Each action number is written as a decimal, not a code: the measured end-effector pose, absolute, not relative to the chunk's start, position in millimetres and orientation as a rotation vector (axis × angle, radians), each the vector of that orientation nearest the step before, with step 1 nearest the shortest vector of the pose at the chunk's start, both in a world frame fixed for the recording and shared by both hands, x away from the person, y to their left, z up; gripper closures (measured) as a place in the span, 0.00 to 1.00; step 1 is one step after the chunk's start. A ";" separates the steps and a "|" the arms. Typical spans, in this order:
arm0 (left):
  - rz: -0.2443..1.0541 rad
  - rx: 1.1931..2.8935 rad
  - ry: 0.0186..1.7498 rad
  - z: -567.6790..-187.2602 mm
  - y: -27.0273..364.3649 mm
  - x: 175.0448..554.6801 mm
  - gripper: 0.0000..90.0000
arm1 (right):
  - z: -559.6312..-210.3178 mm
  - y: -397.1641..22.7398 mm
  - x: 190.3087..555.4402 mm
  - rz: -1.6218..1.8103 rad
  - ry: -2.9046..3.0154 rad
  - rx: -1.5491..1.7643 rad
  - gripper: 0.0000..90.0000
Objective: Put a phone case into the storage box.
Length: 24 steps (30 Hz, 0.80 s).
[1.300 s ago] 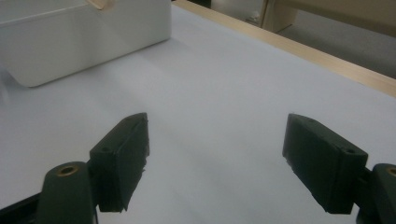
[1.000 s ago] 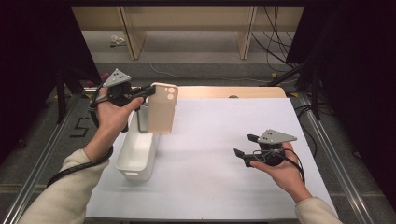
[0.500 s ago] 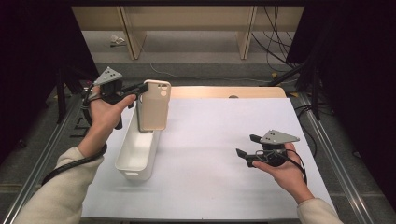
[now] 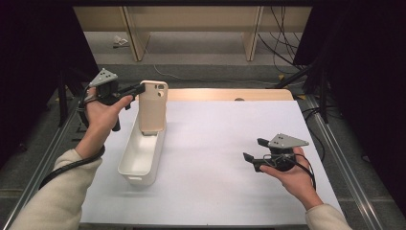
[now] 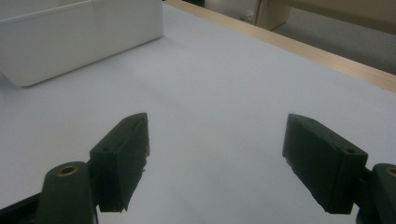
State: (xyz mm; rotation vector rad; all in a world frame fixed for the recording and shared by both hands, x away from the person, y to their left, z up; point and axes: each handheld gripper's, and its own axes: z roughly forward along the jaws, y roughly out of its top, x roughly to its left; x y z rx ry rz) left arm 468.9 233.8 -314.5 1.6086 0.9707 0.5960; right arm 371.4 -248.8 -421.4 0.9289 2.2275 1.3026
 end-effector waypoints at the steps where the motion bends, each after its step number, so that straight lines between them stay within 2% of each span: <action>1: 0.597 1.608 0.973 -315.0 234.6 469.4 0.91 | -421.4 -249.0 371.4 1.303 2.227 0.929 0.26; 24: 0.611 1.592 0.987 -314.9 248.0 476.9 0.91 | -421.4 -249.1 371.1 1.303 2.228 0.927 0.26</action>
